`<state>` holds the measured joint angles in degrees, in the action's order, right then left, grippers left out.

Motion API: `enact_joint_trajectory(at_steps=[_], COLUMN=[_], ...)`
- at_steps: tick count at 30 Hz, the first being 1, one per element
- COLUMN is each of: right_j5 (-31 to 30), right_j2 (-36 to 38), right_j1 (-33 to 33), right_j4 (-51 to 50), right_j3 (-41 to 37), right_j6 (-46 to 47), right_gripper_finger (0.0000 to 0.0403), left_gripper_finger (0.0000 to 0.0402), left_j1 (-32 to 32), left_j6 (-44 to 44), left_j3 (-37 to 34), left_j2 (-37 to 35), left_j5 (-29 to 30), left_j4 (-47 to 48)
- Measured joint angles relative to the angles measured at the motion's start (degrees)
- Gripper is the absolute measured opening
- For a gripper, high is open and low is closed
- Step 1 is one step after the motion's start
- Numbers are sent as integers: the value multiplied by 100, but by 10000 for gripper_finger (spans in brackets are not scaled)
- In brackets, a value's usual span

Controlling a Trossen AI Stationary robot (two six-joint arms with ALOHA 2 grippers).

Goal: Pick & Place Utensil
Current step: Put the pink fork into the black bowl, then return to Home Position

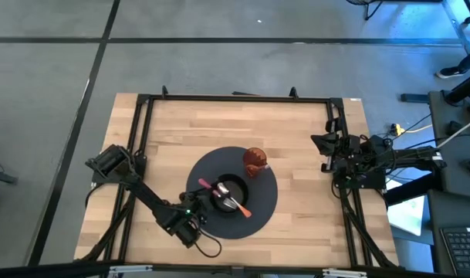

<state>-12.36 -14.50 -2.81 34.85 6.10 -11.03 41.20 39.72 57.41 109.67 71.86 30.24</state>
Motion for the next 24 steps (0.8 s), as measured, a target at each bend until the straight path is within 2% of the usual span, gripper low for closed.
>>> enact_joint_trajectory(at_steps=[10,24], right_j5=[0,0], right_j2=[0,2], right_j1=[0,-2], right_j4=[0,0], right_j3=[1,1], right_j6=[7,-7], right_gripper_finger=[10,10], left_gripper_finger=[121,121], left_j1=[86,104], left_j6=[-29,-663], left_j3=[-3,-3], left_j2=[0,0], left_j5=[-20,-302], left_j4=[110,344])
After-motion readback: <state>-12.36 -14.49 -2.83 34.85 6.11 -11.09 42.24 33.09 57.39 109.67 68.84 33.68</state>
